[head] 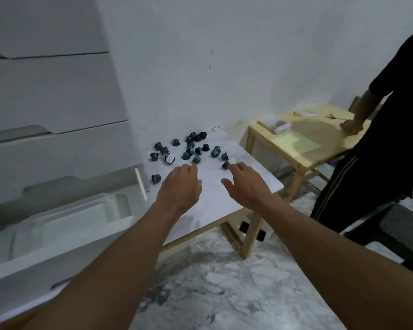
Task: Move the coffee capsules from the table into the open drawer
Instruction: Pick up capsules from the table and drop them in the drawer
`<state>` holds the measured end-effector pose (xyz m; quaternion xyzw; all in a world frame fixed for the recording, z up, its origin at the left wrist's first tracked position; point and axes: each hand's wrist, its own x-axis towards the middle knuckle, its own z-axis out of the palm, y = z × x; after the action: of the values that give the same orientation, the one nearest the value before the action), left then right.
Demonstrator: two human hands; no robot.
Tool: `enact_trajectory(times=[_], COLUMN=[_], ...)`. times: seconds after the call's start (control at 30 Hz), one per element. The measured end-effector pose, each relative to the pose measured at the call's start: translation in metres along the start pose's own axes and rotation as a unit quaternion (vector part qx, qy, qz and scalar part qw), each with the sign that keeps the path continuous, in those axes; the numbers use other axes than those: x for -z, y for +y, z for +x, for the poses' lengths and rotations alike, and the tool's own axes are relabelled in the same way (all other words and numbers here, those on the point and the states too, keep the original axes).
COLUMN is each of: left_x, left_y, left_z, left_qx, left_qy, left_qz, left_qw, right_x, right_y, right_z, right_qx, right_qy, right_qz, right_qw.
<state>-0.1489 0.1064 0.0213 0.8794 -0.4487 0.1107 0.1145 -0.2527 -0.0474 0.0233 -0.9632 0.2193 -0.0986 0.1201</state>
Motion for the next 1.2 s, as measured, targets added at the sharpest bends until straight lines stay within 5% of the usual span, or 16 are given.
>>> enact_trajectory(times=[0.5,1.2], left_x=[-0.059,-0.154], left_y=[-0.042,-0.158], left_z=[0.061,0.159], left_qx=[0.177,0.267], left_qy=[-0.101,-0.312], left_qz=[0.046,0.081], left_qw=[0.978,0.908], right_x=[-0.065,-0.193], right_y=[0.017,-0.038], right_z=[0.128,0.262], right_qx=[0.125,0.207], right_qy=[-0.128,-0.284], right_qz=[0.057,0.033], right_qw=[0.982,0.936])
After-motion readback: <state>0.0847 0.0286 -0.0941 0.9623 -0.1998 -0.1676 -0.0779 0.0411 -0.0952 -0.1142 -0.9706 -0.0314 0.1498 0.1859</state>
